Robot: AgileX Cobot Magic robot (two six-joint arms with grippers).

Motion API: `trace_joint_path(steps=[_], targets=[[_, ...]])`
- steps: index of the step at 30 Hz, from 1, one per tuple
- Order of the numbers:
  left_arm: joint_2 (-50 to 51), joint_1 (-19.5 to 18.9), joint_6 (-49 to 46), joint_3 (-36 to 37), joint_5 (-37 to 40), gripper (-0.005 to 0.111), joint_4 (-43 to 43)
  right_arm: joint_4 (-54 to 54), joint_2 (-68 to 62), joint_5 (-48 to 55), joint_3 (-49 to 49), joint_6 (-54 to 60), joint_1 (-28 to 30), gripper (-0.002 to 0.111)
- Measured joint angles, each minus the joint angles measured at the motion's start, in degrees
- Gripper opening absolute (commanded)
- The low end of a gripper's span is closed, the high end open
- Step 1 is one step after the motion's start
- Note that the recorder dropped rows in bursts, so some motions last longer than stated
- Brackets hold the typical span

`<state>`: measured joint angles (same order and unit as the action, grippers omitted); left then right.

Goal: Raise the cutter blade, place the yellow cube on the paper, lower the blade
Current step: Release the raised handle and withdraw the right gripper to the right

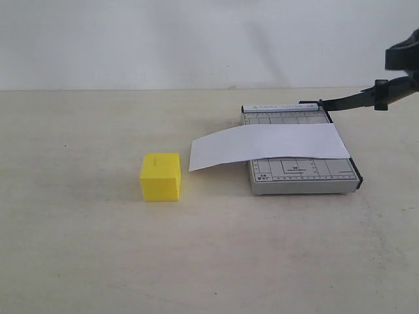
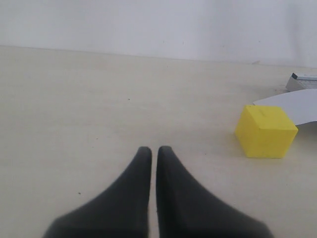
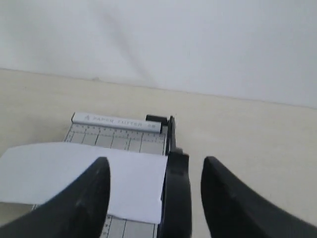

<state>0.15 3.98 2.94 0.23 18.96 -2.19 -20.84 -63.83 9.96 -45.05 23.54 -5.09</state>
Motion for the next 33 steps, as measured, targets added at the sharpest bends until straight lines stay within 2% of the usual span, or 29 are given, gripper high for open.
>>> trace_joint_path(steps=[4,6,8,10,11,14,18,27,33], targets=[[0.0,0.0,0.0,0.0,0.0,0.004,0.0,0.4,4.8,-0.3,-2.2,0.4,0.0,0.054],[0.0,0.0,0.0,0.0,0.0,0.004,0.0,0.2,7.2,-0.7,-2.8,0.4,0.0,0.049],[0.0,0.0,0.0,0.0,0.0,0.004,0.1,-0.1,9.3,-0.1,-3.0,-0.5,0.0,0.032],[0.0,0.0,0.0,0.0,0.0,0.004,0.1,-0.2,10.7,1.9,-3.1,-1.6,0.0,0.005],[0.0,0.0,-0.1,0.0,0.0,0.004,0.3,-0.3,11.4,3.4,-3.1,-1.8,0.0,0.001],[0.0,0.0,-1.7,0.0,0.0,0.004,2.2,-0.9,13.3,7.3,-3.1,-2.4,0.0,0.000],[0.0,0.0,-6.3,0.0,0.0,0.004,6.0,-1.1,17.2,5.5,-0.1,-2.6,0.0,0.000],[0.0,0.0,-9.1,0.0,-0.1,0.004,8.9,-1.5,23.7,-1.5,17.1,-1.0,-0.1,0.000],[0.0,0.0,-8.7,0.0,-2.8,0.004,8.8,-4.7,21.3,-3.2,27.3,-9.3,-0.1,0.000]])
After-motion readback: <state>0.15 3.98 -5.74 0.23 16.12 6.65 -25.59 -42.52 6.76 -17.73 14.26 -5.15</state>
